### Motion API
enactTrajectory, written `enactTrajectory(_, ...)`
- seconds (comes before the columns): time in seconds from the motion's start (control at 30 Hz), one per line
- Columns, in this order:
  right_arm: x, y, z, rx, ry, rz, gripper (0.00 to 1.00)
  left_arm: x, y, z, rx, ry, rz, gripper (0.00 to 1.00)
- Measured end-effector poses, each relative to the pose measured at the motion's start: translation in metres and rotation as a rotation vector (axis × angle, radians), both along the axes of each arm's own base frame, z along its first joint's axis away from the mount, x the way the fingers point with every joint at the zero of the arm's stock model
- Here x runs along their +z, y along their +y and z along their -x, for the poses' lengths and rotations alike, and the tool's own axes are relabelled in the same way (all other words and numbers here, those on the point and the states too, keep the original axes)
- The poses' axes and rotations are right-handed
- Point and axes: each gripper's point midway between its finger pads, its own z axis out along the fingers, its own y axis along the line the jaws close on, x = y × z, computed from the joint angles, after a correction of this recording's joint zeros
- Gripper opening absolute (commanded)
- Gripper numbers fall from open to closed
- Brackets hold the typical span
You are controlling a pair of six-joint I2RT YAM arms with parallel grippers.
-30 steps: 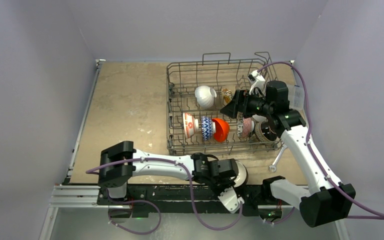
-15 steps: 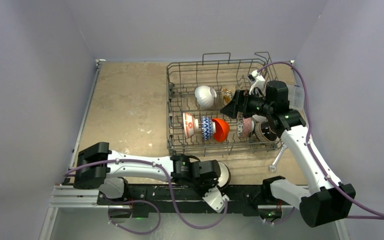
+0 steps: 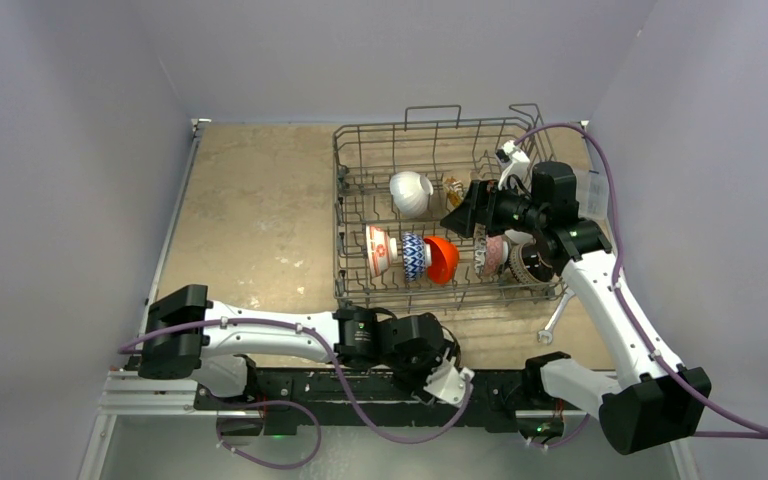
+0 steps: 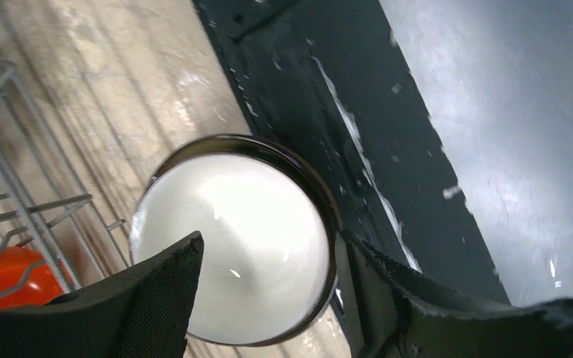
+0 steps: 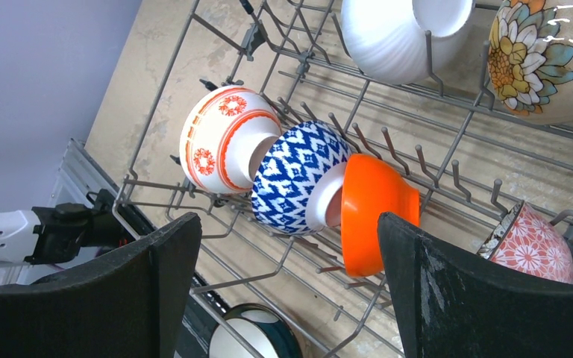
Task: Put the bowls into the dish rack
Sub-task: Pick up the bowl from the center of the board.
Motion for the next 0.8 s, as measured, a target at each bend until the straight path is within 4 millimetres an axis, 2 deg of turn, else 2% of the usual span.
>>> enactTrajectory(0.2, 0.0, 0.0, 0.0, 0.0, -0.001, 0.001, 0.9, 0.018, -0.022, -0.018, 0.212, 0.018, 0.115, 0.61)
enactTrajectory(0.43, -0.002, 0.0, 0.0, 0.001, 0.004, 0.002, 0.9, 0.022, -0.029, -0.043, 0.375, -0.039, 0.163, 0.56)
enactTrajectory(0.6, -0.003, 0.0, 0.001, 0.0, 0.006, 0.002, 0.9, 0.005, -0.031, -0.053, 0.398, -0.094, 0.128, 0.53)
enactTrajectory(0.8, -0.003, 0.0, 0.001, 0.001, 0.006, 0.003, 0.9, -0.027, -0.025, -0.065, 0.406, -0.179, 0.039, 0.51)
